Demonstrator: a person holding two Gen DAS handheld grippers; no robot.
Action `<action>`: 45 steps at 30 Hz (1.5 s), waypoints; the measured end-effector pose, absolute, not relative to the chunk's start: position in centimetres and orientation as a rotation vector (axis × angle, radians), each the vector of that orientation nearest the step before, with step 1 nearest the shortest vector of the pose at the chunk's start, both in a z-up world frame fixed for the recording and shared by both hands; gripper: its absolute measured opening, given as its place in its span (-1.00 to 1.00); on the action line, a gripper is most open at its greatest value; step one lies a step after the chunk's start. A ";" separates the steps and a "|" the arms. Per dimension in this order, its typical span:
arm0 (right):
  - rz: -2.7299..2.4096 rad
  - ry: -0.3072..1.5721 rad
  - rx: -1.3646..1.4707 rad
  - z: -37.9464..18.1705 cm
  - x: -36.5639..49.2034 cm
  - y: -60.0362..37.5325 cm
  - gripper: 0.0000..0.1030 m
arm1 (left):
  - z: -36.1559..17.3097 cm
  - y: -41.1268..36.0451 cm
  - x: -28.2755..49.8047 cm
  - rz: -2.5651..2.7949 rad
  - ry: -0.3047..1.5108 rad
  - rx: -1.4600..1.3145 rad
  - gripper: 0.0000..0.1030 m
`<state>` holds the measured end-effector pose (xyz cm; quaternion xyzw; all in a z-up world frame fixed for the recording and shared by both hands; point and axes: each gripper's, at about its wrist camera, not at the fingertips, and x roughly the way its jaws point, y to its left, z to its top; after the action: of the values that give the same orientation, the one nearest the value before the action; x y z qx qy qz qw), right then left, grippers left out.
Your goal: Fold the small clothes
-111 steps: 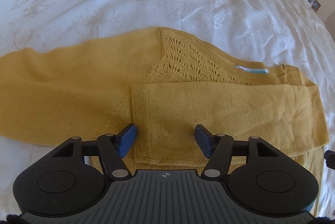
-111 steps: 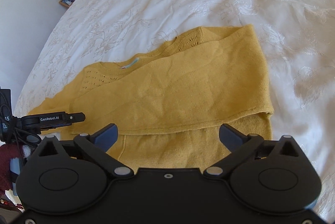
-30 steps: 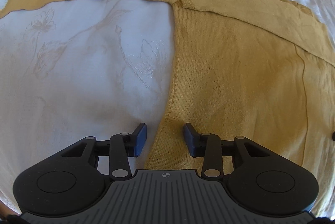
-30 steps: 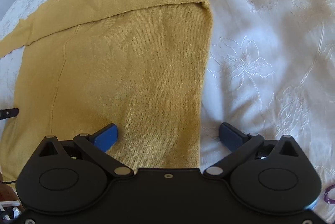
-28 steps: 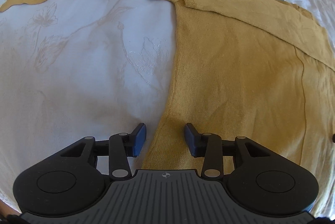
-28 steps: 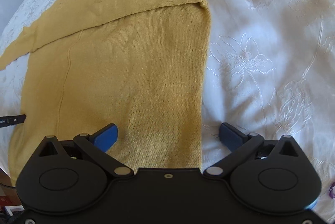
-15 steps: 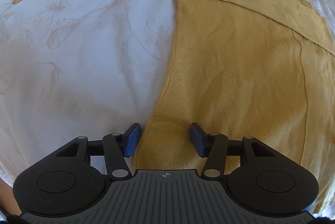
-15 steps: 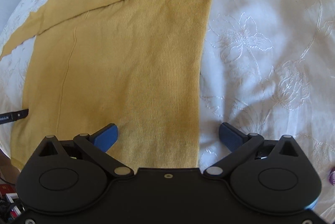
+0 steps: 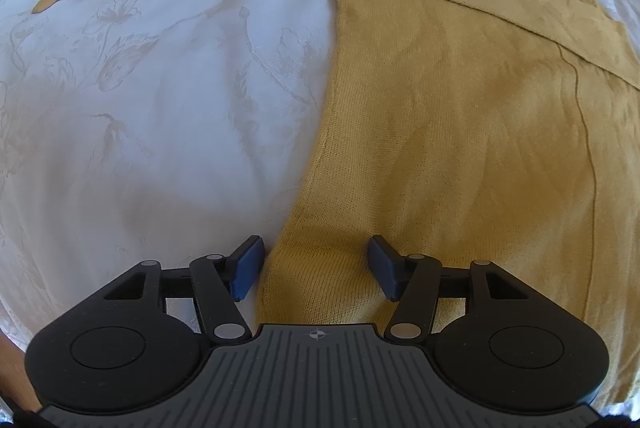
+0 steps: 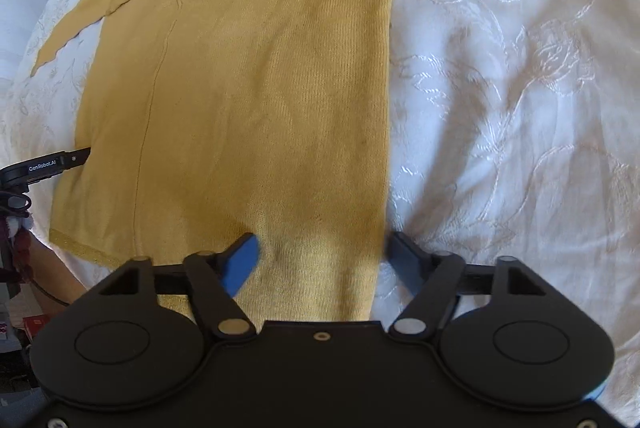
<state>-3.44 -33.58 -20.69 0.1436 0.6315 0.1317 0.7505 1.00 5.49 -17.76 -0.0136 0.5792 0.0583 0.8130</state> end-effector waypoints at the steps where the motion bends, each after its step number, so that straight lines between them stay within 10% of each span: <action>1: 0.290 1.380 0.319 -20.8 -3.7 -33.8 -0.67 | -17.7 5.5 1.0 0.124 1.238 -0.026 0.10; 9: 0.238 1.407 0.197 -21.3 -6.4 -35.0 -0.84 | -17.8 6.1 0.6 0.123 1.249 -0.024 0.32; 12: 0.217 1.371 0.233 -20.6 -6.5 -35.3 -0.38 | -18.2 6.4 0.8 0.141 1.251 -0.044 0.57; 15: 0.214 1.311 0.239 -19.0 -5.9 -35.5 0.61 | -18.7 6.7 1.1 0.124 1.249 -0.063 0.87; 22: 0.211 1.214 0.201 -15.9 -0.8 -31.8 0.99 | -19.6 6.5 1.8 0.103 1.245 -0.064 1.00; 45: 0.254 0.871 0.111 -6.0 8.3 -18.7 0.99 | -11.9 21.7 9.1 0.237 1.046 -0.211 0.63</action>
<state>8.27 -18.74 -6.01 0.0536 0.4207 0.1225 0.8973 9.15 21.74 -11.94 -0.1003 0.4972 0.1126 0.8544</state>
